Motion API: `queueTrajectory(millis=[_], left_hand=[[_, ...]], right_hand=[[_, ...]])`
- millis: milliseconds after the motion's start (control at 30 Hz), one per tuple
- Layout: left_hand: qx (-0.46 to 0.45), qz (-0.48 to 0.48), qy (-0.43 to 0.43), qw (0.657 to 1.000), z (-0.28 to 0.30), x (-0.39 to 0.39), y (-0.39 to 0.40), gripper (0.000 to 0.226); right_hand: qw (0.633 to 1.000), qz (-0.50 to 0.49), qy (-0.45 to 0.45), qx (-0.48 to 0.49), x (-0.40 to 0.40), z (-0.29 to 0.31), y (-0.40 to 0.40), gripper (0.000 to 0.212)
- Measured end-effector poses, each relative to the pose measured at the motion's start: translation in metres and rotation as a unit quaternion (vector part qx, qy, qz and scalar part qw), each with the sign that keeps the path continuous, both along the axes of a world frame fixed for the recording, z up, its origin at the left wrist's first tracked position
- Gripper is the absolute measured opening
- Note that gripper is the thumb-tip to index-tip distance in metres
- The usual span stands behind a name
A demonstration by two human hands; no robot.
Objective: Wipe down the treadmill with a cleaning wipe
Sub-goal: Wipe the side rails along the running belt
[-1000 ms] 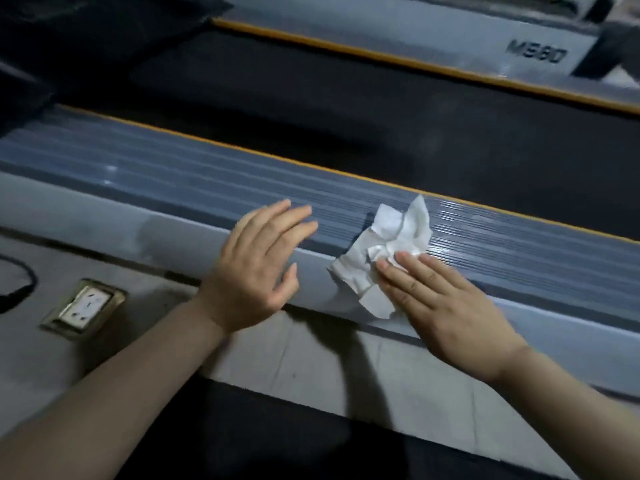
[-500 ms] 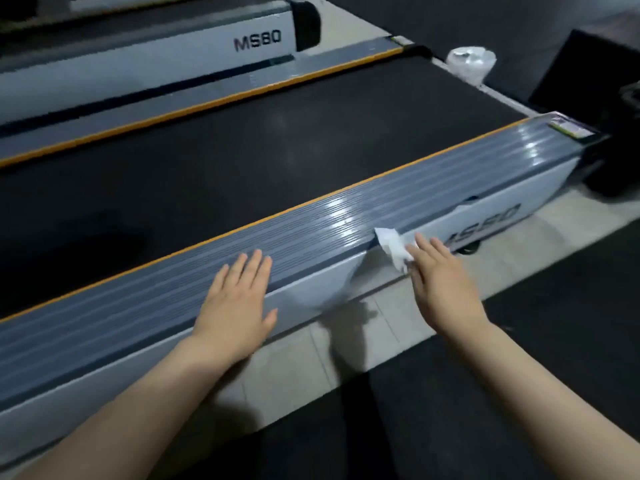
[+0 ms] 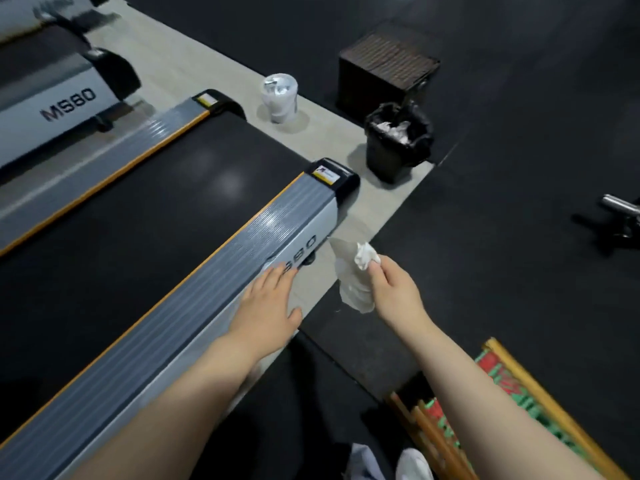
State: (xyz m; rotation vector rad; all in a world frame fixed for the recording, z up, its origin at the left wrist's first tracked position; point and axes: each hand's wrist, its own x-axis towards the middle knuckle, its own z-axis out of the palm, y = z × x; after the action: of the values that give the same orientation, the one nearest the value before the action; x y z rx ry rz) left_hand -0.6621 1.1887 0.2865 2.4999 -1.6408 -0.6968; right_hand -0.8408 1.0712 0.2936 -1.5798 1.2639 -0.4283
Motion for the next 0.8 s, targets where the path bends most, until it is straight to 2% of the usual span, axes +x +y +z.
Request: queueTrajectory(millis=[200,367,500,633,700,800], left_hand=[[-0.028,0.051,0.169,0.984,0.111,-0.087,-0.072,0.058],[-0.019,0.133,0.346,0.929,0.174,-0.122,-0.120,0.059],[-0.017,0.163,0.473,0.866,0.217,-0.111,-0.163,0.056],[-0.043,0.152,0.505,0.849,0.249,-0.070,-0.211,0.051],[-0.053,0.182,0.517,0.835,0.262,-0.043,-0.231,0.051],[-0.054,0.214,0.555,0.802,0.274,0.000,-0.258,0.028]], right_hand=[[1.000,-0.015,0.010,0.019,-0.079,0.119,-0.066,0.024],[0.999,-0.006,0.008,0.039,-0.104,0.187,-0.100,0.022],[0.996,-0.023,-0.023,0.081,-0.087,0.229,-0.126,0.022],[0.995,-0.046,-0.030,0.087,-0.051,0.256,-0.158,0.019],[0.993,-0.064,-0.044,0.084,-0.026,0.264,-0.176,0.016],[0.989,-0.089,-0.078,0.087,0.011,0.279,-0.198,0.019]])
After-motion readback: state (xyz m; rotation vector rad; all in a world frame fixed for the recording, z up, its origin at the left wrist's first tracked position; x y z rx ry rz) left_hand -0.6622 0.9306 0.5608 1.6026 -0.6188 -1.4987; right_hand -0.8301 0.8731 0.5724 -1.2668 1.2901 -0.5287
